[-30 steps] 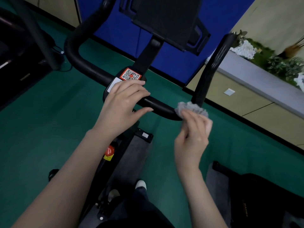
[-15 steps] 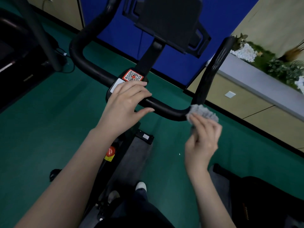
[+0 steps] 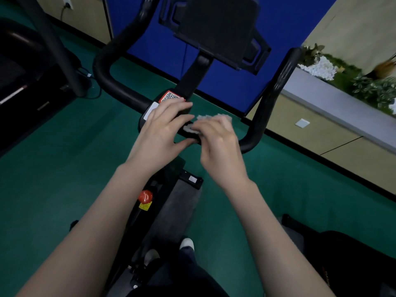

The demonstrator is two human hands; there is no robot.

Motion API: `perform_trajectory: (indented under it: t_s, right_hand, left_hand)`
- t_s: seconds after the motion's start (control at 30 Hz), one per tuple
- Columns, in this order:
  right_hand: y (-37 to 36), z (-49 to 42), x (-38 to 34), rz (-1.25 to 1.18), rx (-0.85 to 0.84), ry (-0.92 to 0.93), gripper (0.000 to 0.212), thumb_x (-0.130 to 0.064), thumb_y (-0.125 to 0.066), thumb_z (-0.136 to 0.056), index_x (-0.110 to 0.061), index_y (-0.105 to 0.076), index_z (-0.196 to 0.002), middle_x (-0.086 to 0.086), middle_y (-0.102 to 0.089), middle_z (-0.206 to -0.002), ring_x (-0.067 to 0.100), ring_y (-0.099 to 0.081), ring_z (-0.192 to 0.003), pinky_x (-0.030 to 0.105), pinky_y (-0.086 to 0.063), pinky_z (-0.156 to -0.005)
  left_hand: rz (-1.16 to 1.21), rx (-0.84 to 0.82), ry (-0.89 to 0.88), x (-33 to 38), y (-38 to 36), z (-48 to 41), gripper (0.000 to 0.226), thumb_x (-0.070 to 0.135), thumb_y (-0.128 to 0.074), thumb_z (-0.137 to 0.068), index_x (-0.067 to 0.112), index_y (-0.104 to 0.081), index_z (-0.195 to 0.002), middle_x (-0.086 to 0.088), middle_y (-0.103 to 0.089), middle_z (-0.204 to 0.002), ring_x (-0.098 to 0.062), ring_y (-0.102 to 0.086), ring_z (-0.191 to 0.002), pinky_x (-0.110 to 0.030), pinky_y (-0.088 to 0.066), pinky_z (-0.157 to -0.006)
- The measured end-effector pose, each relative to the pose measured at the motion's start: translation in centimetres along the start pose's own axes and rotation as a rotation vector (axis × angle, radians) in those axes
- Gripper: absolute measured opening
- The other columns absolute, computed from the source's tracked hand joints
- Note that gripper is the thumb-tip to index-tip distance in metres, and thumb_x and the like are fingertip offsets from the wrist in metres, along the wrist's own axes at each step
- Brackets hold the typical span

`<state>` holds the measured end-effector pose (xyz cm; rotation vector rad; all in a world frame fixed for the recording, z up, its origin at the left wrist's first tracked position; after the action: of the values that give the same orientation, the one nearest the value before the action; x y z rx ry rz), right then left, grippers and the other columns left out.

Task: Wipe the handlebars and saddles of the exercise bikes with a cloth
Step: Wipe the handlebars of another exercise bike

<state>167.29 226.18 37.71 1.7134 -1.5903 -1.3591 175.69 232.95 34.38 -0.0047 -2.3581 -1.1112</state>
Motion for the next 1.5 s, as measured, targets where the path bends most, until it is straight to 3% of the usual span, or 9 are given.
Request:
perform_trajectory:
  t_s: [0.17,0.37,0.53,0.63,0.8,0.9,1.17,1.33,1.5]
  right_hand:
    - [0.7,0.6,1.1,0.023,-0.165,0.135,0.025,0.015,-0.061,-0.081,-0.004,-0.071,-0.093,0.004,-0.071,-0.098,0.027,-0.053,-0.096,0.023,-0.039,-0.096]
    - [2.0,1.3,1.8,0.051,-0.024,0.092,0.028,0.017,-0.058,-0.081,-0.002,-0.072,-0.096,0.01,-0.068,-0.099,0.031,-0.057,-0.099,0.036,-0.045,-0.095]
    - [0.4,2.1,0.3,0.047,-0.11,0.176,0.034,0.021,-0.056,-0.072,-0.001,-0.071,-0.094,0.009,-0.065,-0.1,0.03,-0.055,-0.095,0.042,-0.048,-0.082]
    - [2.4,4.2,2.7,0.071,-0.032,0.138,0.039,0.023,-0.055,-0.07,-0.002,-0.071,-0.094,0.005,-0.067,-0.101,0.029,-0.055,-0.094,0.044,-0.047,-0.081]
    - [4.9,5.5,6.7,0.049,0.245,-0.165,0.041,0.024,-0.056,-0.074,-0.003,-0.071,-0.1,0.005,-0.07,-0.099,0.026,-0.054,-0.095,0.02,-0.041,-0.091]
    - [4.1,4.9,5.5,0.009,0.234,-0.169,0.036,0.017,-0.054,-0.079,-0.006,-0.071,-0.101,0.002,-0.07,-0.098,0.024,-0.053,-0.095,0.018,-0.039,-0.093]
    - [3.5,-0.2,6.8,0.187,-0.254,-0.191,0.028,0.006,-0.051,-0.085,-0.008,-0.069,-0.101,0.011,-0.07,-0.095,0.033,-0.055,-0.096,0.037,-0.045,-0.084]
    - [0.3,-3.9,6.8,0.182,-0.76,-0.202,0.022,-0.01,-0.052,-0.084,-0.017,-0.069,-0.096,0.005,-0.069,-0.095,0.021,-0.062,-0.091,0.026,-0.046,-0.073]
    - [-0.7,-4.3,7.7,0.128,-1.091,-0.211,0.01,-0.015,-0.06,-0.09,-0.021,-0.067,-0.095,-0.014,-0.066,-0.063,0.003,-0.061,-0.061,0.018,-0.047,-0.053]
  left_hand:
    - [-0.014,-0.026,-0.001,-0.1,-0.1,-0.1,0.043,0.028,-0.079,-0.075,0.0,-0.068,-0.106,-0.011,-0.057,-0.129,-0.03,-0.046,-0.127,-0.049,-0.039,-0.102]
    - [0.006,-0.058,0.029,-0.3,0.0,-0.1,0.052,0.04,-0.076,-0.073,0.003,-0.068,-0.109,-0.008,-0.055,-0.132,-0.027,-0.044,-0.128,-0.045,-0.037,-0.105]
    - [-0.008,-0.08,0.018,-0.1,-0.2,-0.1,0.056,0.031,-0.082,-0.069,0.003,-0.065,-0.114,-0.009,-0.053,-0.133,-0.029,-0.042,-0.129,-0.05,-0.037,-0.103]
    - [-0.027,-0.109,0.01,0.2,-0.3,0.0,0.068,0.047,-0.078,-0.068,0.007,-0.063,-0.121,-0.008,-0.053,-0.134,-0.028,-0.04,-0.131,-0.052,-0.036,-0.105]
    - [-0.098,-0.073,-0.04,2.2,-0.5,0.2,0.065,0.059,-0.061,-0.076,0.01,-0.064,-0.12,-0.003,-0.06,-0.126,-0.025,-0.045,-0.129,-0.038,-0.022,-0.111]
    - [-0.124,-0.065,-0.071,3.7,-1.3,-0.2,0.062,0.056,-0.061,-0.078,0.009,-0.066,-0.117,-0.003,-0.065,-0.117,-0.025,-0.052,-0.123,-0.037,-0.019,-0.113]
    - [-0.066,-0.121,-0.032,4.3,-3.6,-0.8,0.056,0.044,-0.075,-0.075,0.002,-0.066,-0.111,-0.008,-0.065,-0.104,-0.028,-0.058,-0.107,-0.038,-0.029,-0.11]
    - [-0.039,-0.154,0.029,3.7,-3.8,-0.9,0.051,0.047,-0.073,-0.075,0.005,-0.067,-0.103,-0.006,-0.064,-0.094,-0.029,-0.056,-0.096,-0.035,-0.033,-0.096]
    - [0.003,-0.16,0.053,3.7,-3.8,-0.9,0.05,0.049,-0.072,-0.073,0.007,-0.067,-0.101,-0.004,-0.064,-0.094,-0.027,-0.056,-0.097,-0.033,-0.033,-0.094]
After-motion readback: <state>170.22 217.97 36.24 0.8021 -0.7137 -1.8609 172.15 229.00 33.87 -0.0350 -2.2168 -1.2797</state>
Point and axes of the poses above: each hand's wrist, its own z-axis away from the middle knuckle, its own y-axis out of the back of the hand, x = y × z, the point moved 8 cm from there along -z, towards the middle knuckle
